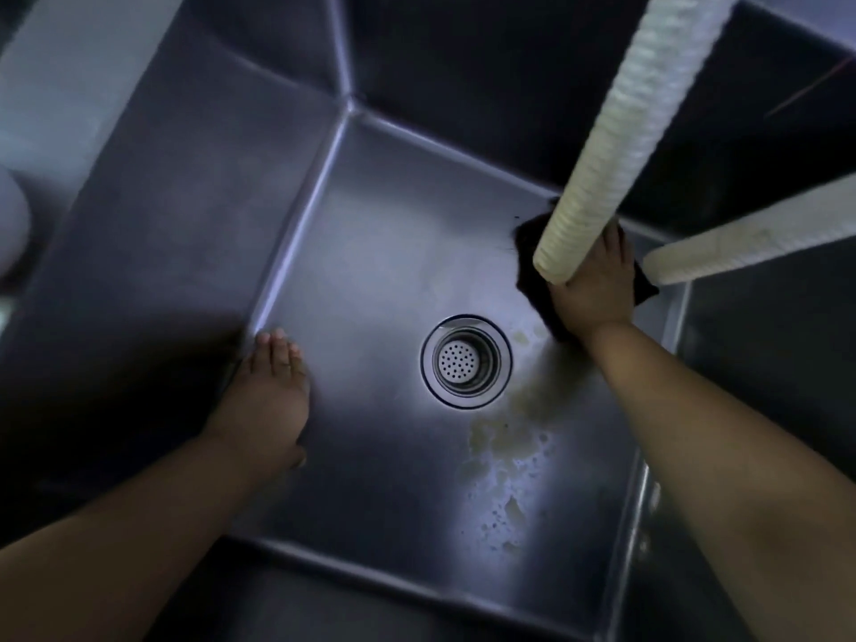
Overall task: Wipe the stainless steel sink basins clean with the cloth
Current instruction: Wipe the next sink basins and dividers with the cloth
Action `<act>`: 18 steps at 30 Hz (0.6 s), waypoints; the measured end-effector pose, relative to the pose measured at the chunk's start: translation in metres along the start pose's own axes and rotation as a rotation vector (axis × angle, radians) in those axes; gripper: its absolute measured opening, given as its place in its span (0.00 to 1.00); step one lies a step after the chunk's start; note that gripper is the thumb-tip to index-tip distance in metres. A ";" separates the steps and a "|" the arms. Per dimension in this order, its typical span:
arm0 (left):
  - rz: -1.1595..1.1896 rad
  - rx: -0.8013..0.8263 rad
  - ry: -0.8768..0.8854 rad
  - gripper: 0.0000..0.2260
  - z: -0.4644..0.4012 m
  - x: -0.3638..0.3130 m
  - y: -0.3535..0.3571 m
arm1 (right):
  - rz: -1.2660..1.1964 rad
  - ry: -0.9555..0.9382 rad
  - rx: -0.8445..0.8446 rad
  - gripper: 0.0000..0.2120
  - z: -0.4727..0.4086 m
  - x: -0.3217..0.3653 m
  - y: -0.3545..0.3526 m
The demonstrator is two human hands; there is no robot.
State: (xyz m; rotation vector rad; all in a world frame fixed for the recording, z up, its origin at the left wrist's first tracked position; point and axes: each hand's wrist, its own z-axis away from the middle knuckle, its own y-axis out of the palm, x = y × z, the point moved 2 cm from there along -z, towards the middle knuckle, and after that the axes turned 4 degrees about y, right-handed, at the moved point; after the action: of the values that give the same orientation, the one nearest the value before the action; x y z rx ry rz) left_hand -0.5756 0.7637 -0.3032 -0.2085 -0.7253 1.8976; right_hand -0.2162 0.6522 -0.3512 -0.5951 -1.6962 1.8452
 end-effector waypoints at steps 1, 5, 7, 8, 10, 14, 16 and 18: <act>0.006 0.000 0.002 0.54 0.000 0.001 0.000 | -0.004 0.060 0.004 0.32 0.009 -0.011 -0.002; 0.010 -0.014 0.012 0.53 0.004 0.001 -0.001 | 0.006 0.279 -0.006 0.36 0.054 -0.028 -0.004; 0.010 -0.018 0.015 0.53 0.006 0.001 -0.002 | 0.007 0.370 -0.009 0.37 0.078 -0.022 0.000; 0.016 -0.018 0.015 0.53 0.006 0.001 -0.002 | -0.001 0.414 -0.006 0.37 0.089 -0.016 0.003; 0.027 -0.023 0.019 0.53 0.006 0.001 -0.002 | -0.024 0.493 0.001 0.37 0.104 0.002 0.009; 0.039 -0.043 0.047 0.53 0.005 0.004 0.002 | -0.067 0.693 0.023 0.35 0.100 0.037 0.015; 0.043 -0.053 0.056 0.53 0.005 0.006 0.002 | -0.084 0.731 0.010 0.33 0.082 0.053 0.015; 0.046 -0.058 0.065 0.52 0.003 0.006 0.002 | -0.107 0.706 -0.018 0.33 0.057 0.071 0.015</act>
State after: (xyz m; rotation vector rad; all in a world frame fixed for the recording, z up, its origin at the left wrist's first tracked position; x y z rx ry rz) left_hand -0.5813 0.7674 -0.3009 -0.3244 -0.7379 1.9059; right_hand -0.3085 0.6561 -0.3567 -0.9973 -1.2343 1.3160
